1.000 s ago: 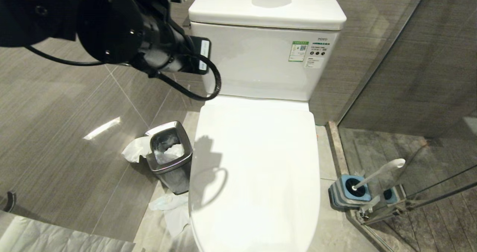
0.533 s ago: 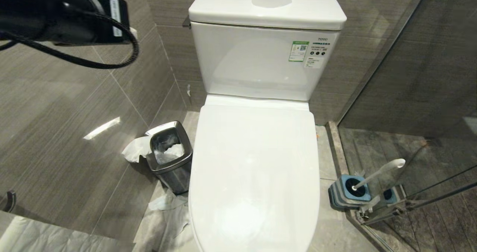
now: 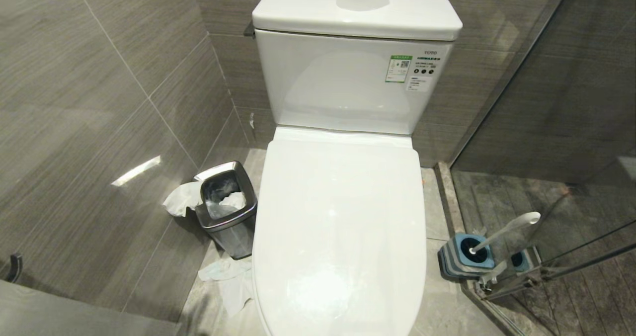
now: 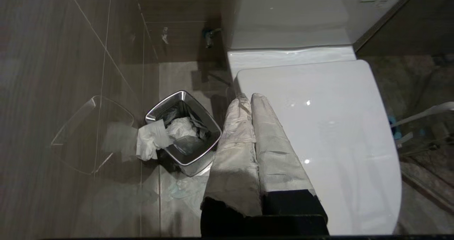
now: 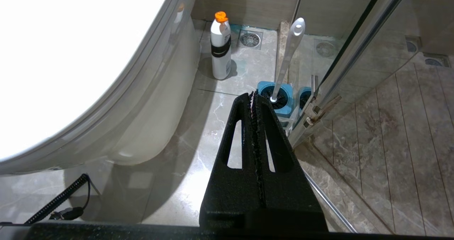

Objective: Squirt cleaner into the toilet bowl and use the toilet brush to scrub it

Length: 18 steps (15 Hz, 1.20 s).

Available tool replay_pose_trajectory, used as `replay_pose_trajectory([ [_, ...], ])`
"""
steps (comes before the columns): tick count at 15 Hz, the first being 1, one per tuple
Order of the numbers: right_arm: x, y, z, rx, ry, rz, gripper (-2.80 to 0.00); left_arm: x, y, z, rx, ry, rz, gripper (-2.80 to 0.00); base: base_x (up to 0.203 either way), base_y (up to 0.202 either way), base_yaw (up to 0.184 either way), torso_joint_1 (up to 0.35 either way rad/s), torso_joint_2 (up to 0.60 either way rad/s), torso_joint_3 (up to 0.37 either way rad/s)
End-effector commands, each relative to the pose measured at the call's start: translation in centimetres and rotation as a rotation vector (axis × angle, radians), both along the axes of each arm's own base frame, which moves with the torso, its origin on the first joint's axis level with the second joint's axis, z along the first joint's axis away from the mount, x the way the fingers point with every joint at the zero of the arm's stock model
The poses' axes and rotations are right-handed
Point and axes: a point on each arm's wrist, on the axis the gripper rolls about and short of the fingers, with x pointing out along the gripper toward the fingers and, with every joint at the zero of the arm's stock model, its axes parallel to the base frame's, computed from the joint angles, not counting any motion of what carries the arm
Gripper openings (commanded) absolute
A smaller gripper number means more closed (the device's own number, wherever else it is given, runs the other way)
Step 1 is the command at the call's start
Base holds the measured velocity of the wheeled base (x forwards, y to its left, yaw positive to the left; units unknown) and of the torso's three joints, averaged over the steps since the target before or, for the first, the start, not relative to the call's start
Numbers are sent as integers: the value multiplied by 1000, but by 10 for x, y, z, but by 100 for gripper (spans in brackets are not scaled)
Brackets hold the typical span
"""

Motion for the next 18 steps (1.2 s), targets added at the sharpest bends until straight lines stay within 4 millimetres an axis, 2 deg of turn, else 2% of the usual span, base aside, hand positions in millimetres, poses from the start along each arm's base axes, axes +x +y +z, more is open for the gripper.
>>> replay_pose_trajectory([
  [1,0,0,0,0,1,1,-280,-65,3,-6,-56,-91,34,-280,0,0,0,0,0,0],
  [4,0,0,0,0,1,1,-280,-96,2,-24,-82,-106,58,-280,0,0,0,0,0,0],
  [9,0,0,0,0,1,1,-280,-129,1,-39,-75,-118,73,-280,0,0,0,0,0,0],
  [12,0,0,0,0,1,1,-280,-156,0,-54,-66,-107,69,-280,0,0,0,0,0,0],
  [18,0,0,0,0,1,1,-280,-206,0,-85,14,-235,37,-280,0,0,0,0,0,0],
])
